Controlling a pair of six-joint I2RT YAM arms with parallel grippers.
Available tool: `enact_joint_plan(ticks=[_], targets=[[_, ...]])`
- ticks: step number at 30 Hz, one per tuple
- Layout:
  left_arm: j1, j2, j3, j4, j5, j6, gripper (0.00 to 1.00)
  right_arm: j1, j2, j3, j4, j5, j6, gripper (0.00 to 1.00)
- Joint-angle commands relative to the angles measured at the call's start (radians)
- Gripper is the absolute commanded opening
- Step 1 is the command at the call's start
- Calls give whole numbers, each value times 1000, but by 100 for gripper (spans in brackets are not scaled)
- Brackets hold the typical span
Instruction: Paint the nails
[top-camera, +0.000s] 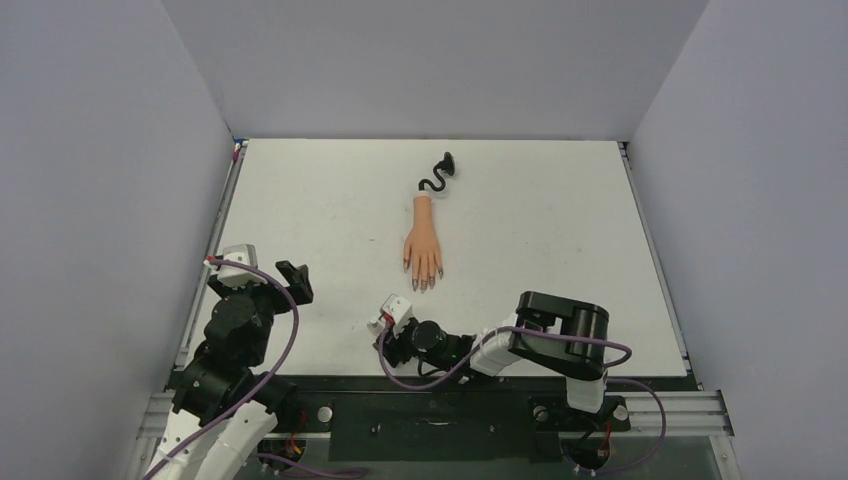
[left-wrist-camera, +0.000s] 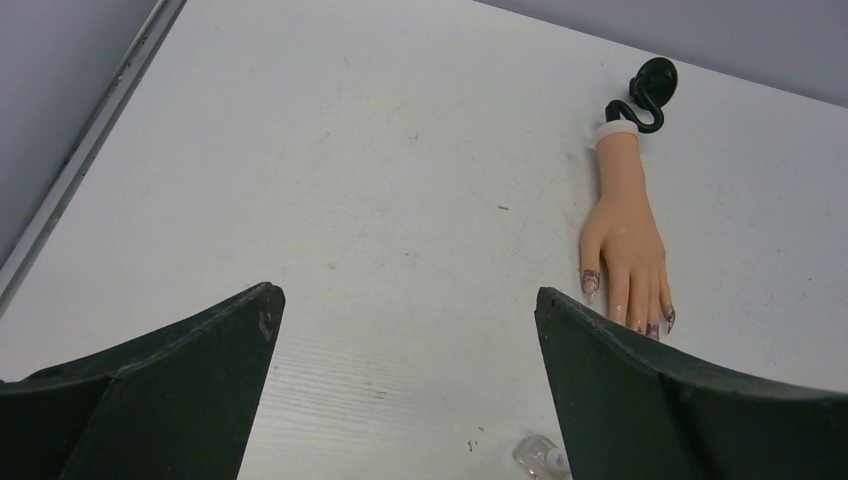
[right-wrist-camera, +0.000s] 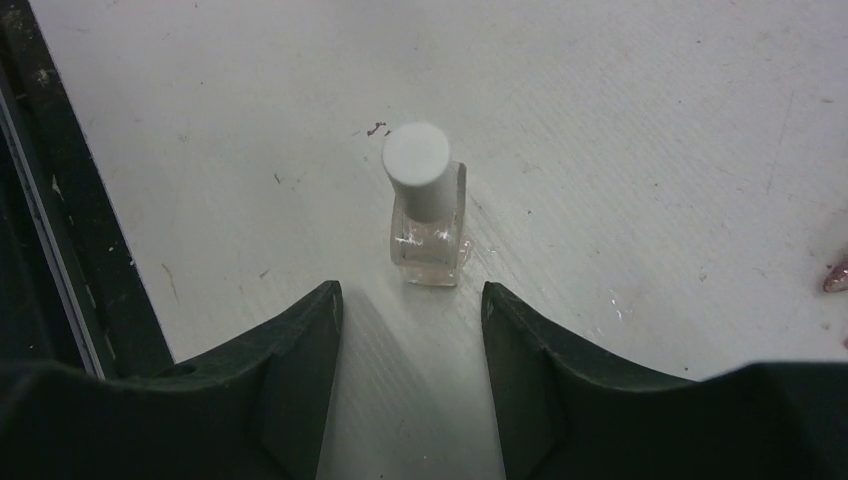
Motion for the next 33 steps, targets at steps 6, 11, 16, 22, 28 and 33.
enact_joint_plan(ticks=[6,11,16,22,28,33], targets=[[1,14,1,22,13,11,96,74,165,-154,390,160,-22,49],[0,13,0,23,16,11,96,75,211,-139,455,177,-51,46],[0,13,-2,25,21,11,97,76,239,-117,464,196,-79,42],[1,14,-2,29,23,11,97,70,269,-95,486,196,-98,37],[0,12,-4,29,26,11,97,53,282,-67,479,174,-105,34],[1,10,-4,28,26,12,96,50,289,-47,463,166,-114,33]])
